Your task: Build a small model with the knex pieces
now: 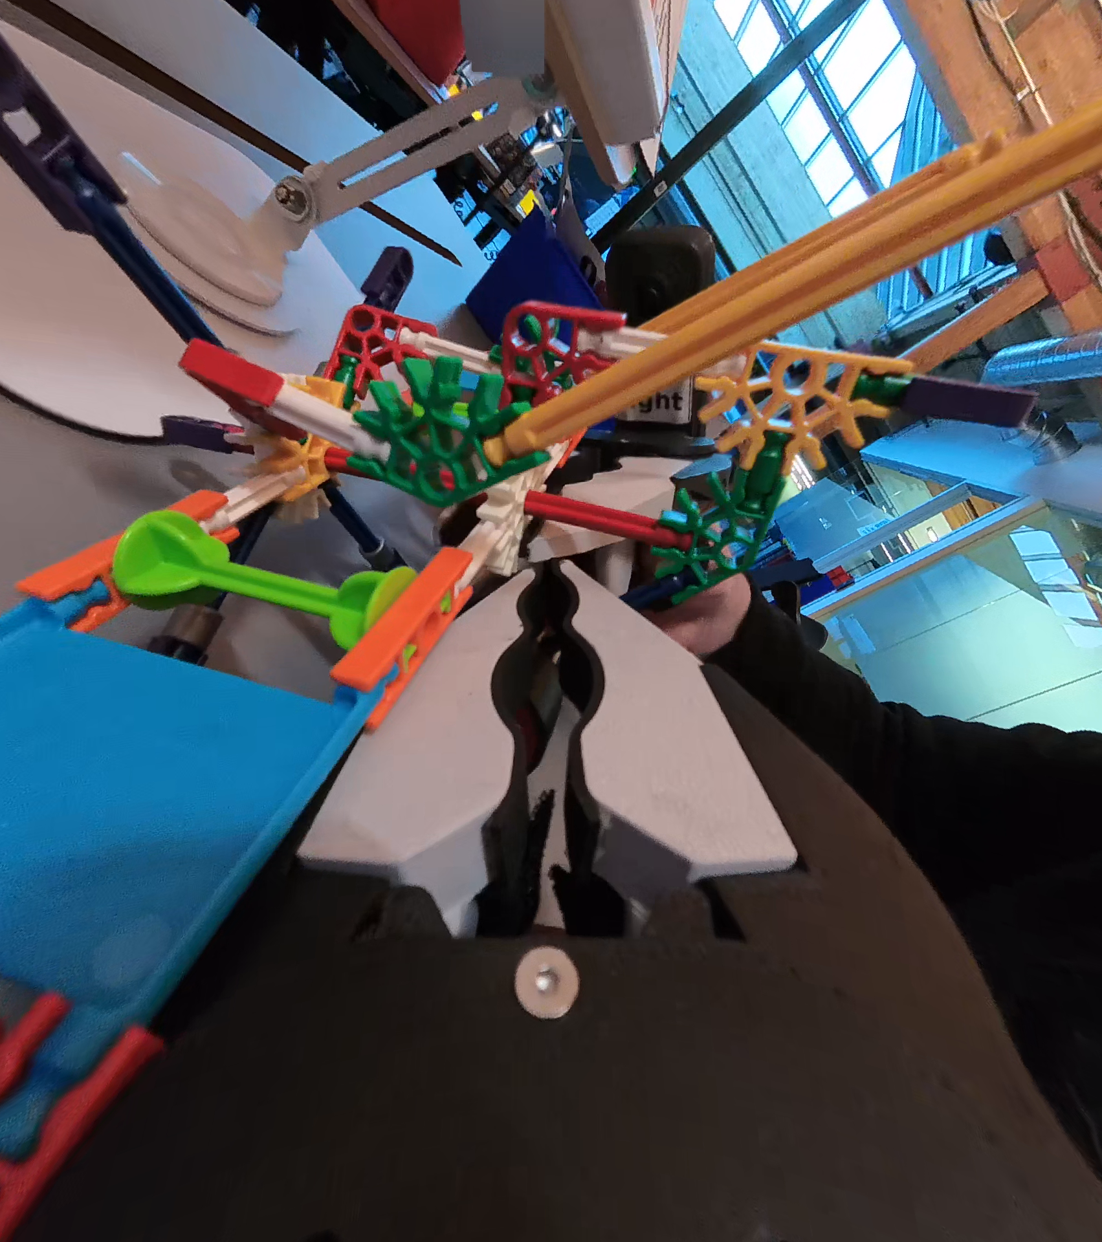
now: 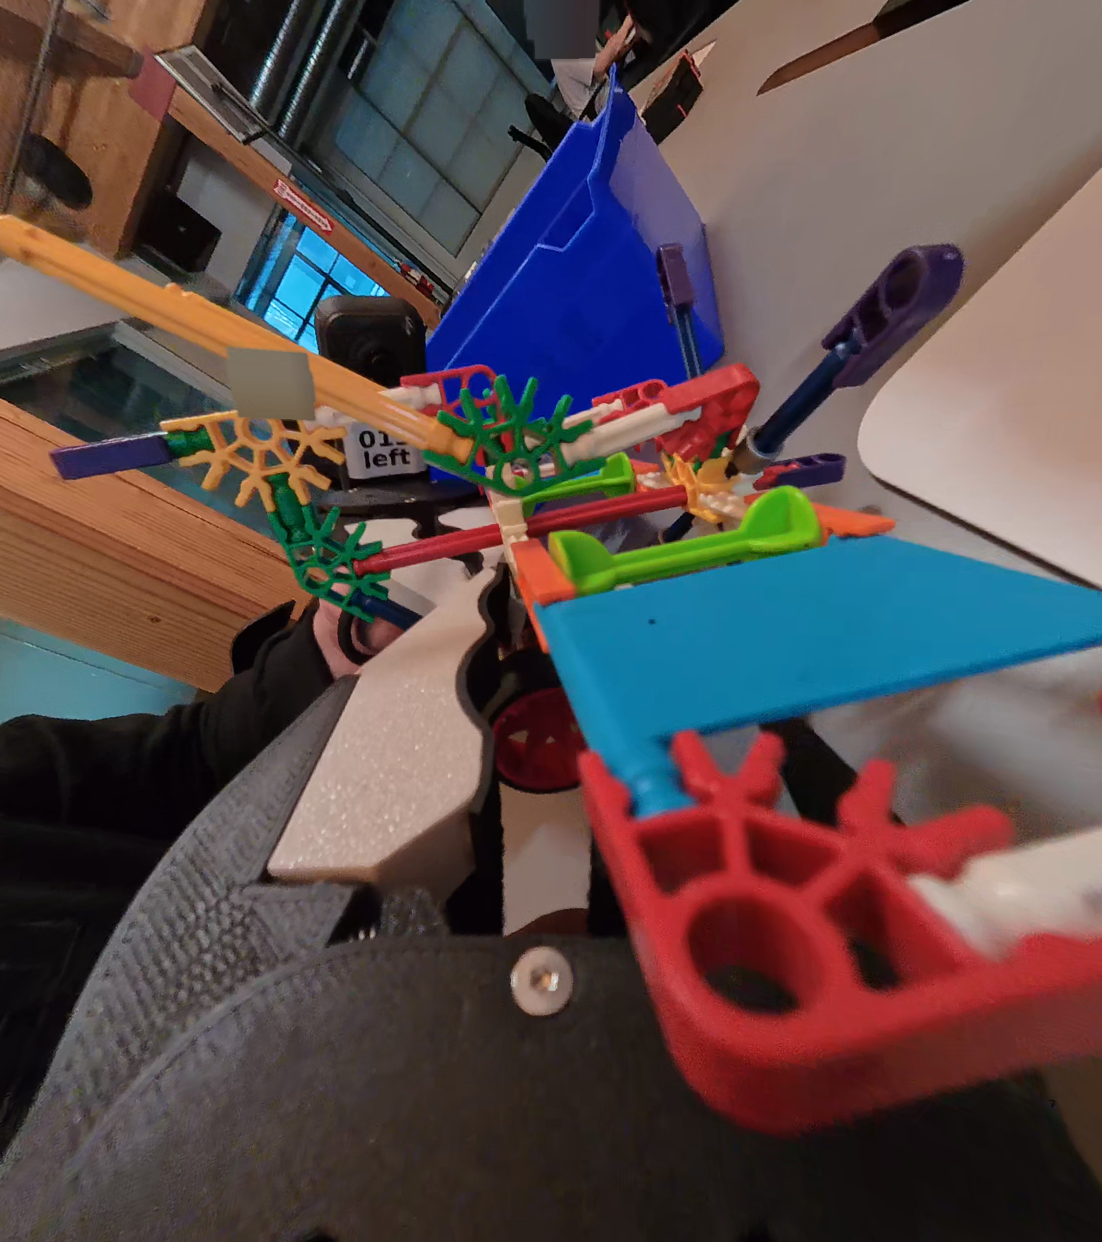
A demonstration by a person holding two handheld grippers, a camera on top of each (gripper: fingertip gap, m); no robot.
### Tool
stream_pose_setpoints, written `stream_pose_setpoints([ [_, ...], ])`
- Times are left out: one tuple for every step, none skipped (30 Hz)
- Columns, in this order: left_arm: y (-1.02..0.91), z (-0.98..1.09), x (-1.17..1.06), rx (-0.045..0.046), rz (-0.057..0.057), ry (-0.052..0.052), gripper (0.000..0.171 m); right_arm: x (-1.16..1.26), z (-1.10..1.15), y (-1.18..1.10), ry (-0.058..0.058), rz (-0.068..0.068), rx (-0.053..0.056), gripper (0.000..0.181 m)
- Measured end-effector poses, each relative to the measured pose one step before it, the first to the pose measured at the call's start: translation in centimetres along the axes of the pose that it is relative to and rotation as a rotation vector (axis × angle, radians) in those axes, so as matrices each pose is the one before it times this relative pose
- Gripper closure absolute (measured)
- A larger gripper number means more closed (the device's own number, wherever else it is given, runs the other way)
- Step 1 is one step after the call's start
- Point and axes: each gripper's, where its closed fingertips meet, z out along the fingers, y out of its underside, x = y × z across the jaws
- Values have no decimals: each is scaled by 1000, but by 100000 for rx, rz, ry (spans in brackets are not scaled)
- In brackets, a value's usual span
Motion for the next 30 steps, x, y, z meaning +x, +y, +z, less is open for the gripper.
stream_pose_setpoints([
  [114, 50, 40, -683, 162, 78, 171, 132, -280, 112, 625, -443, -1020, 156],
  [-17, 9, 32, 45, 263, 45, 171, 126, -332, 58, 603, -161, -858, 152],
  [24, -12, 44, -152, 130, 178, 171, 206, -295, 133, 1300, -339, -1373, 149],
  [141, 36, 38, -887, 190, 81, 171, 208, -293, 165, 1500, -1061, -1645, 147],
  [96, 76, 11, -532, 821, -408, 171, 114, -295, 126, 1020, -1354, -1327, 147],
  [83, 49, 34, -488, 691, -248, 171, 59, -265, 151, 576, -705, -1305, 147],
  [36, -23, 23, -288, 325, 75, 171, 104, -229, 235, 843, -996, -1742, 145],
  [-305, -157, -172, 1573, -123, -850, 171, 237, -132, 467, 1675, -1968, -3138, 138],
  [-401, -291, -377, 1733, 356, -1862, 171, 283, -97, 318, 1420, -1449, -1570, 135],
  [-205, -299, -158, 274, 711, -431, 171, -32, -80, 62, -1240, 382, 118, 137],
  [-34, -235, -93, -507, 130, 7, 171, -117, -50, 177, -1855, 660, -1165, 136],
  [-63, -160, -60, 102, -231, -41, 171, 43, -58, 167, -105, -1404, -1327, 139],
  [-75, -150, -1, 115, 303, -72, 171, 137, -84, -75, 1479, -2649, 211, 141],
  [-89, -135, -111, 214, 529, -854, 171, 10, -75, -80, 983, -1918, 117, 143],
  [-132, -106, -104, 551, 141, -631, 171, -170, -41, 38, -160, -2033, -749, 145],
  [-113, -40, -9, 421, -56, 149, 171, -19, -19, 49, 1159, -3457, -870, 147],
  [-131, 10, 100, 461, 449, 427, 171, 460, -12, 77, 4172, -4630, -932, 148],
  [-226, 7, 111, 1018, 1177, 131, 171, 598, 46, 470, 4655, -4597, -3015, 149],
  [-145, 41, -40, 545, 837, -802, 171, 44, 54, 528, 543, -2089, -3224, 151],
  [-105, 40, -91, 495, 399, -612, 171, -133, -48, 68, -600, -1210, -742, 152],
  [-84, 43, -104, 332, -292, -250, 171, 121, -82, 43, 2161, -3970, -773, 153],
  [-151, -12, -186, 677, -190, -664, 171, 168, -74, 178, 3113, -6583, -1754, 155],
  [-234, -55, -226, 1126, 19, -1028, 171, -85, -22, 173, 1931, -6866, -1688, 157],
  [-105, -45, -23, 198, 132, 3, 171, -52, 59, -114, 2314, -6059, -193, 159],
  [-102, 1, -59, 226, 422, -405, 171, 4, 174, -285, 3028, -6318, 716, 160],
  [-247, -31, -190, 1307, 1244, -1587, 171, 61, 307, -131, 3288, -6859, -322, 161],
  [-33, -13, -168, -232, 1131, -1305, 171, 189, 406, 94, 3647, -6880, -1558, 161],
  [66, 8, -109, -575, 580, -547, 171, 320, 464, 257, 3854, -5876, -2709, 161],
  [61, 22, -58, -430, -180, -58, 171, 73, 502, 249, 1981, -4647, -2742, 162],
  [-38, 0, -57, 224, -27, -247, 171, -68, 559, 171, 749, -3283, -2051, 162],
])
